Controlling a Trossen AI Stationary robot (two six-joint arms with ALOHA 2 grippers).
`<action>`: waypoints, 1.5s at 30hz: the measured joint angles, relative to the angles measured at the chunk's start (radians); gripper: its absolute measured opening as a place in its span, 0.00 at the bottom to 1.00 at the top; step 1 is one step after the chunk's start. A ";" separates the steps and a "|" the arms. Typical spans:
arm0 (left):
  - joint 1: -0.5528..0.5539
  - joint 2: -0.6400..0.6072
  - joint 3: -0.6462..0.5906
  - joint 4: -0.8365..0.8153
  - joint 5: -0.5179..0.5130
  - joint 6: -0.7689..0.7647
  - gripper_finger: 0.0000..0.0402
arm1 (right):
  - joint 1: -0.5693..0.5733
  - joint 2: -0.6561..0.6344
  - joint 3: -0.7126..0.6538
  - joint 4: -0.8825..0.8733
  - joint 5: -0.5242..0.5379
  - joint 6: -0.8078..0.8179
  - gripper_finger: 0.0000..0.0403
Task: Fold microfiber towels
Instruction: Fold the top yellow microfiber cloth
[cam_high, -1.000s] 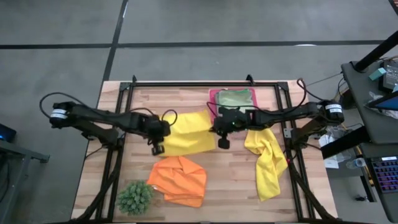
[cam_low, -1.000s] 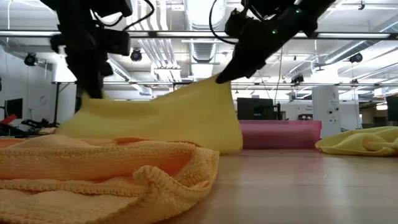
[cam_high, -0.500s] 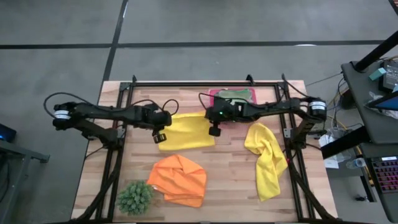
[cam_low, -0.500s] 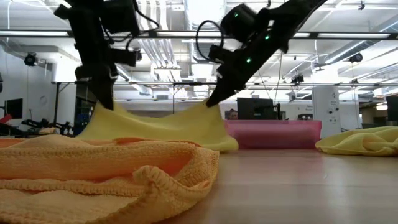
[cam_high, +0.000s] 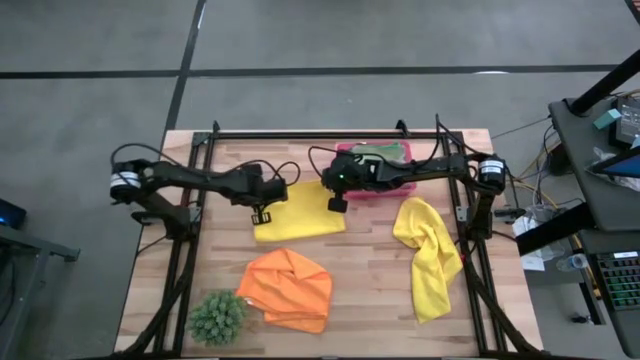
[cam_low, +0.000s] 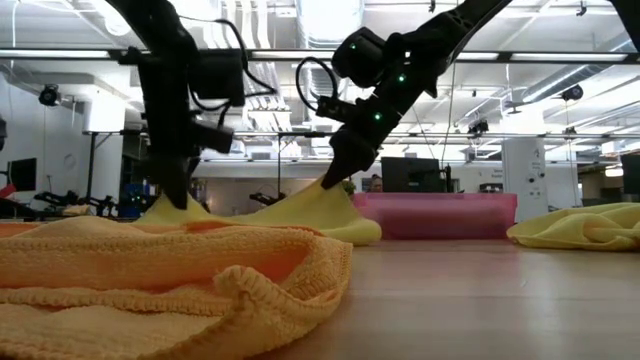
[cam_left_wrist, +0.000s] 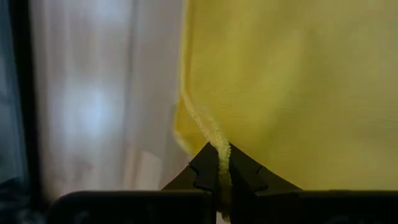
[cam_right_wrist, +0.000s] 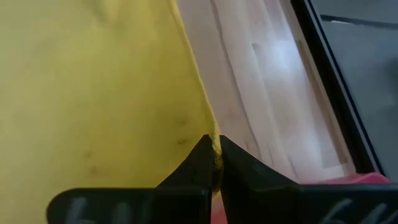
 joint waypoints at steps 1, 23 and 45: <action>0.001 0.016 0.000 0.001 -0.031 0.003 0.00 | 0.000 0.000 0.000 0.000 0.001 0.000 0.02; 0.015 0.121 -0.001 0.122 -0.058 0.048 0.00 | -0.003 0.000 -0.002 0.004 -0.014 -0.007 0.13; 0.015 -0.049 -0.001 0.112 -0.057 0.048 0.40 | -0.002 -0.065 -0.003 -0.066 -0.014 0.053 0.38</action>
